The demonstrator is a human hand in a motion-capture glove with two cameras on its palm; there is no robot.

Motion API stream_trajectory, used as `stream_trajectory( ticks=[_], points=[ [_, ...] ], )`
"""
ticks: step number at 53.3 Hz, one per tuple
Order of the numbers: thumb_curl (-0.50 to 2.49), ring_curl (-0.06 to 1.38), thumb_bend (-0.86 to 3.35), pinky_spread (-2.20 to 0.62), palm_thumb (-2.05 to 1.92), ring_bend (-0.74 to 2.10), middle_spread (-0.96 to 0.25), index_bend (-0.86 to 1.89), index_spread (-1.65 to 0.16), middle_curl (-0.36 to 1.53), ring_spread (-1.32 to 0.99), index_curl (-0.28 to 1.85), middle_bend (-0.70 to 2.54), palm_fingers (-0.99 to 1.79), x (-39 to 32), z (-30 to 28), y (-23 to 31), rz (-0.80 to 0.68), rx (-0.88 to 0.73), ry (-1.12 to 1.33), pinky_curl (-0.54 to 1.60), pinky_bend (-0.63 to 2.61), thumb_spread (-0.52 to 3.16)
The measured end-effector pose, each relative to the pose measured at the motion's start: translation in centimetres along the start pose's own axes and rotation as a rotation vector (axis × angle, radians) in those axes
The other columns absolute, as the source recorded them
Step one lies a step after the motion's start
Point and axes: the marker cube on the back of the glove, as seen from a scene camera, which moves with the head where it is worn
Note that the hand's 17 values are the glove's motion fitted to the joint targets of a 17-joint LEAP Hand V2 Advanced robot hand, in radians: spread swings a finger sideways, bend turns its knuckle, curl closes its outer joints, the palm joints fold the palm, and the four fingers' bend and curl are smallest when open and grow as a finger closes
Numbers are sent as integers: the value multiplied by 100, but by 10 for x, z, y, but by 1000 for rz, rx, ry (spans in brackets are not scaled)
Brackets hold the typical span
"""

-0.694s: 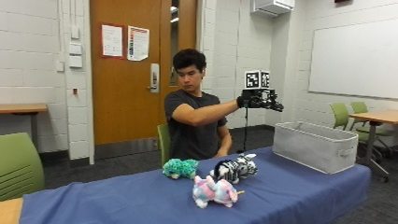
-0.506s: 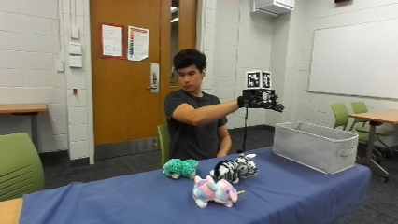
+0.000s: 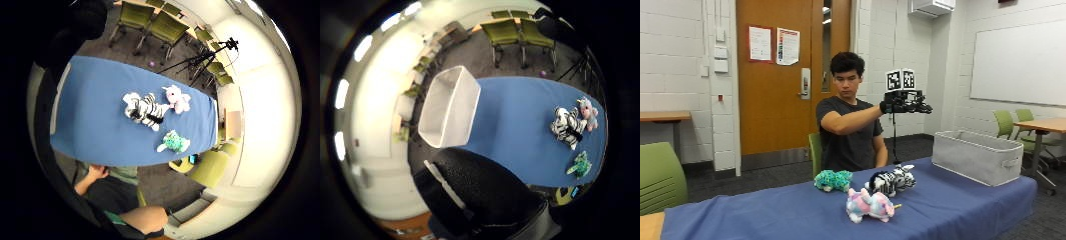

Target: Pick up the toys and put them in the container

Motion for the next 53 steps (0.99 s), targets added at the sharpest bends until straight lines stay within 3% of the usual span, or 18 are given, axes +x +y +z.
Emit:
stream_trajectory(
  ticks=[13,31,46,53],
  points=[
    [4,17,-12,-7,-18,29,-13,20,-30,28,-31,31,28,28,77,58,-14,96,-30,-23,28,43,94],
    [6,19,-11,-8,-17,24,-16,16,-31,32,-34,35,27,18,112,201,-20,118,-228,-56,32,48,96],
    [9,21,-10,-5,-14,22,-15,16,-32,35,-33,34,26,11,136,242,-6,150,-276,-22,34,53,94],
    [14,19,-2,-4,-1,15,-16,44,-37,34,-33,43,17,26,138,247,0,160,-294,-37,33,51,101]
  ],
)
